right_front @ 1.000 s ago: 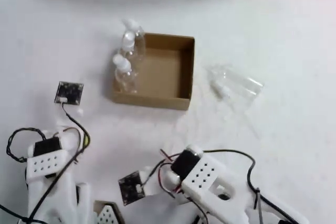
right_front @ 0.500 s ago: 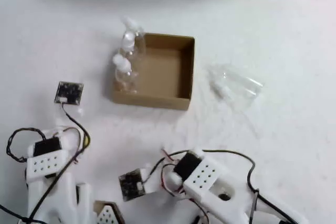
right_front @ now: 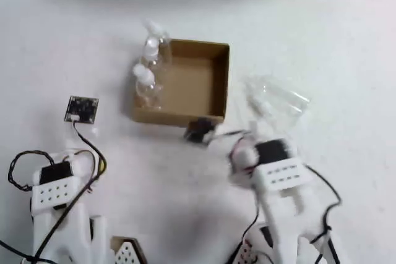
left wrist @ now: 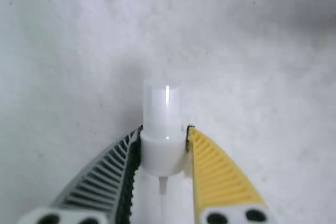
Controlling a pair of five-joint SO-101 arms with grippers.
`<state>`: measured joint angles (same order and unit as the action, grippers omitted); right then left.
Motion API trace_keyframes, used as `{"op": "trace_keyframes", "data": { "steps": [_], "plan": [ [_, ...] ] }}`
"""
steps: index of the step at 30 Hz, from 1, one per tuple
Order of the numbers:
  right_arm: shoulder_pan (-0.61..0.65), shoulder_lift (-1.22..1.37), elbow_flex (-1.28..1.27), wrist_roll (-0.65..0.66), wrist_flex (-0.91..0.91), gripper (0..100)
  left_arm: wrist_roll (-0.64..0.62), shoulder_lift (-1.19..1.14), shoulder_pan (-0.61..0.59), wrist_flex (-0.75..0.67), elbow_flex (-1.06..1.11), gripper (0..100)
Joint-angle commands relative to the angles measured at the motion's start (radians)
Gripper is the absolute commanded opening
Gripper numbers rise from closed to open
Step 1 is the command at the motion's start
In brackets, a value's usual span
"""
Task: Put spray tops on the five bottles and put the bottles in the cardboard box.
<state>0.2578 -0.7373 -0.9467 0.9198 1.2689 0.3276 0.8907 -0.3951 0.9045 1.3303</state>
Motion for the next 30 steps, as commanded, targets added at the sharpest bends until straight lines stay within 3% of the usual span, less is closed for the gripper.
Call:
{"op": "trace_keyframes", "data": {
  "steps": [1,8,13,22,30],
  "plan": [
    [-0.305,-0.016,0.106,-0.008,0.027,4.0,-0.008,0.027,-0.012,-0.025,-0.005,2],
    [-0.825,-0.007,0.120,0.066,-0.025,4.3,-0.008,0.027,-0.013,-0.021,-0.005,2],
    [-1.076,-0.007,0.052,0.124,-0.159,4.5,-0.008,0.027,-0.013,-0.020,-0.005,2],
    [-1.221,0.016,-0.061,0.227,-0.323,4.6,-0.008,0.027,-0.013,-0.018,-0.003,2],
    [-1.208,0.366,0.114,0.173,-0.433,4.6,-0.008,0.027,-0.013,-0.018,-0.003,2]
  ]
}}
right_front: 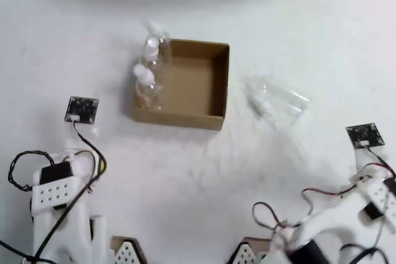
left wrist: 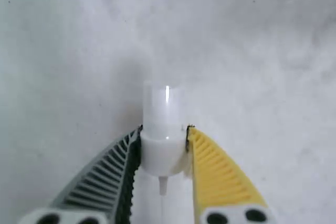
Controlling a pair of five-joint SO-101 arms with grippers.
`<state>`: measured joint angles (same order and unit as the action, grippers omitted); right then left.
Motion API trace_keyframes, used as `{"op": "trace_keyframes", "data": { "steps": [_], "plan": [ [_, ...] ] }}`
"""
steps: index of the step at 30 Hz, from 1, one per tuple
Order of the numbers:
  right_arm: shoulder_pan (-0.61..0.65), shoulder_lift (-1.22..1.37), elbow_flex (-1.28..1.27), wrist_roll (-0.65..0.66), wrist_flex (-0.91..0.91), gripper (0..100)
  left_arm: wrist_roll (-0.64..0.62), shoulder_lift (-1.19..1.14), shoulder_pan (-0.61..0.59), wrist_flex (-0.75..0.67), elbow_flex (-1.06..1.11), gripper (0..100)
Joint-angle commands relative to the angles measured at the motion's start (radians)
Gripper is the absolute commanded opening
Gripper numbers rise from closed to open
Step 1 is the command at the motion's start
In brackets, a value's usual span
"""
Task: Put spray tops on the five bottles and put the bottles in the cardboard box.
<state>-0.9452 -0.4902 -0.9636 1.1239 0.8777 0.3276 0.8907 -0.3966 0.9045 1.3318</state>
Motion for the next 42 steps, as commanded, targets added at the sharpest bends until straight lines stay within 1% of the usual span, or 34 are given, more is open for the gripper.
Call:
{"op": "trace_keyframes", "data": {
  "steps": [1,3,5,8,10,18,22,26,29,31,35,37,42],
  "plan": [
    [-0.004,0.168,0.167,-0.037,-0.051,4.7,-0.008,0.027,-0.012,-0.018,-0.005,2],
    [0.001,0.254,0.229,-0.040,-0.054,7.4,-0.008,0.027,-0.012,-0.018,-0.005,2],
    [0.007,0.312,0.267,-0.038,-0.054,14.2,-0.008,0.027,-0.012,-0.018,-0.005,2],
    [0.015,0.338,0.292,-0.038,-0.059,24.3,-0.008,0.027,-0.012,-0.018,-0.005,2],
    [0.022,0.335,0.293,-0.037,-0.061,26.9,-0.008,0.027,-0.012,-0.018,-0.005,2],
    [0.061,0.255,0.293,-0.040,-0.051,26.9,-0.008,0.027,-0.012,-0.018,-0.005,2],
    [0.061,0.216,0.301,-0.035,-0.001,26.9,-0.008,0.027,-0.012,-0.018,-0.005,2],
    [0.056,0.211,0.391,-0.041,0.173,26.5,-0.008,0.027,-0.012,-0.018,-0.005,2],
    [0.053,0.211,0.476,-0.057,0.315,22.0,-0.008,0.027,-0.012,-0.018,-0.005,2],
    [0.056,0.211,0.516,-0.095,0.361,19.5,-0.008,0.027,-0.012,-0.018,-0.005,2],
    [0.061,0.213,0.529,-0.133,0.389,23.1,-0.008,0.027,-0.012,-0.018,-0.005,2],
    [0.062,0.213,0.511,-0.129,0.395,24.9,-0.008,0.027,-0.012,-0.018,-0.005,2],
    [0.096,0.211,0.454,-0.126,0.389,25.2,-0.008,0.027,-0.012,-0.018,-0.005,2]
  ]
}}
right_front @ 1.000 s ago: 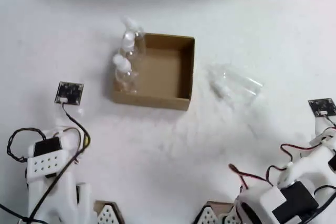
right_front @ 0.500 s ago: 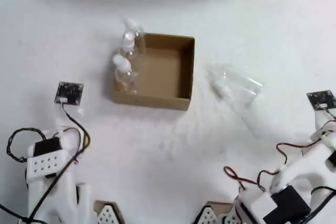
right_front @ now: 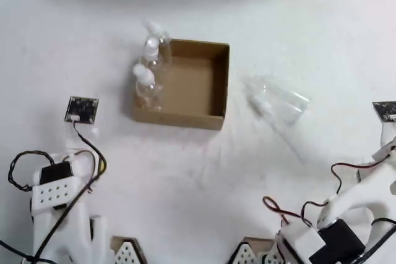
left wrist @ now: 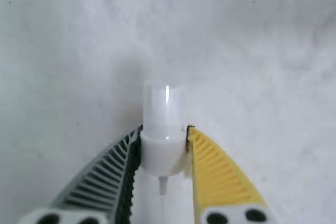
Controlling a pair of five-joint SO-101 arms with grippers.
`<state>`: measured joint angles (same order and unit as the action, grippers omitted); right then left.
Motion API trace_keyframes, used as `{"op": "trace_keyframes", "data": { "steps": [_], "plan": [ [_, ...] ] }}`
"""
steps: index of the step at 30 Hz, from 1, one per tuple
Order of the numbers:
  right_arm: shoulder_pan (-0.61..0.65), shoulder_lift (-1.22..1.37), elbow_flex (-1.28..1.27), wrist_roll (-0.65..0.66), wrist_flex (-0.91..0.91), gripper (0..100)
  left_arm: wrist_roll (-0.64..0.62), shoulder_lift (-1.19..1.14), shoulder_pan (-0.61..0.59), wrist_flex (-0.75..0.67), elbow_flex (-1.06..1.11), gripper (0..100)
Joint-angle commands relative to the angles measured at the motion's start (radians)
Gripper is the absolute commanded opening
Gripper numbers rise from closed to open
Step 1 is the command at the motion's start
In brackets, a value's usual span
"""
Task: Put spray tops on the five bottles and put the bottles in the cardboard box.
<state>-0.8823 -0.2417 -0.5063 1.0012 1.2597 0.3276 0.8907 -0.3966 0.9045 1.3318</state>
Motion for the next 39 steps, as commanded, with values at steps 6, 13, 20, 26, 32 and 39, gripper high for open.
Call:
{"op": "trace_keyframes", "data": {
  "steps": [6,13,20,26,32,39],
  "plan": [
    [0.056,-0.036,-0.044,-0.003,-0.084,25.2,-0.008,0.027,-0.012,-0.017,-0.005,2],
    [0.050,-0.036,-0.130,0.074,-0.176,25.2,-0.008,0.027,-0.012,-0.017,-0.005,2],
    [0.048,-0.036,-0.172,0.083,-0.239,25.2,-0.008,0.027,-0.012,-0.017,-0.005,2],
    [0.047,-0.010,-0.167,0.083,-0.239,25.2,-0.008,0.027,-0.012,-0.017,-0.005,2],
    [0.038,0.073,-0.164,0.080,-0.312,25.2,-0.008,0.027,-0.012,-0.017,-0.005,2],
    [0.033,0.081,-0.164,0.086,-0.317,22.5,-0.008,0.027,-0.012,-0.017,-0.005,2]
  ]
}}
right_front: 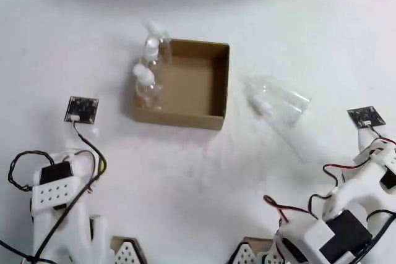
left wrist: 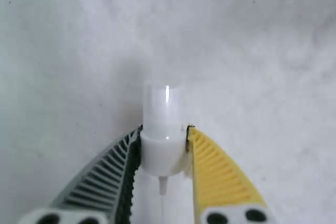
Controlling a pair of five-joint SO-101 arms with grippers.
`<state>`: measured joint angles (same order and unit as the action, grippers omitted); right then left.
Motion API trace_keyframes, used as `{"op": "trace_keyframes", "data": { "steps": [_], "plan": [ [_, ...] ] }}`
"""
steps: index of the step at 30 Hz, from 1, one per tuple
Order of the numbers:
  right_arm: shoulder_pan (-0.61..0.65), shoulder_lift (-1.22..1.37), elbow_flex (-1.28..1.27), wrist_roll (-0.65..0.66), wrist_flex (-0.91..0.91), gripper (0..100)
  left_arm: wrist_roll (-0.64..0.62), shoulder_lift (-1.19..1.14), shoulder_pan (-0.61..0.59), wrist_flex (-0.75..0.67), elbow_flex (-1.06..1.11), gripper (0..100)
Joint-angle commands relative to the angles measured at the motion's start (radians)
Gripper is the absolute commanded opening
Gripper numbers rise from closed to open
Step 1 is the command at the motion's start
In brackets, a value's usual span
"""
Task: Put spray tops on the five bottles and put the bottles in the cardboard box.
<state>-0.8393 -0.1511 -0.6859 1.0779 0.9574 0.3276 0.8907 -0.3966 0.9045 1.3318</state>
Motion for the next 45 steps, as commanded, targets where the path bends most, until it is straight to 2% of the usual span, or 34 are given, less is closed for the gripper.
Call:
{"op": "trace_keyframes", "data": {
  "steps": [1,4,12,22,27,36,45],
  "plan": [
    [-0.008,-0.007,0.015,0.011,-0.015,20.4,-0.008,0.027,-0.012,-0.017,-0.005,2],
    [-0.004,-0.002,0.015,0.011,-0.015,16.8,-0.008,0.027,-0.012,-0.017,-0.005,2],
    [-0.004,-0.012,0.017,0.011,-0.015,23.1,-0.008,0.027,-0.012,-0.017,-0.005,2],
    [-0.008,-0.001,0.103,0.003,0.084,23.1,-0.008,0.027,-0.012,-0.017,-0.005,2],
    [-0.004,-0.001,0.103,-0.052,0.077,23.1,-0.008,0.027,-0.012,-0.017,-0.005,2],
    [-0.002,0.005,0.101,-0.063,0.059,23.1,-0.008,0.027,-0.012,-0.017,-0.005,2],
    [-0.002,0.127,0.183,-0.083,0.056,22.9,-0.008,0.027,-0.012,-0.017,-0.005,2]
  ]
}}
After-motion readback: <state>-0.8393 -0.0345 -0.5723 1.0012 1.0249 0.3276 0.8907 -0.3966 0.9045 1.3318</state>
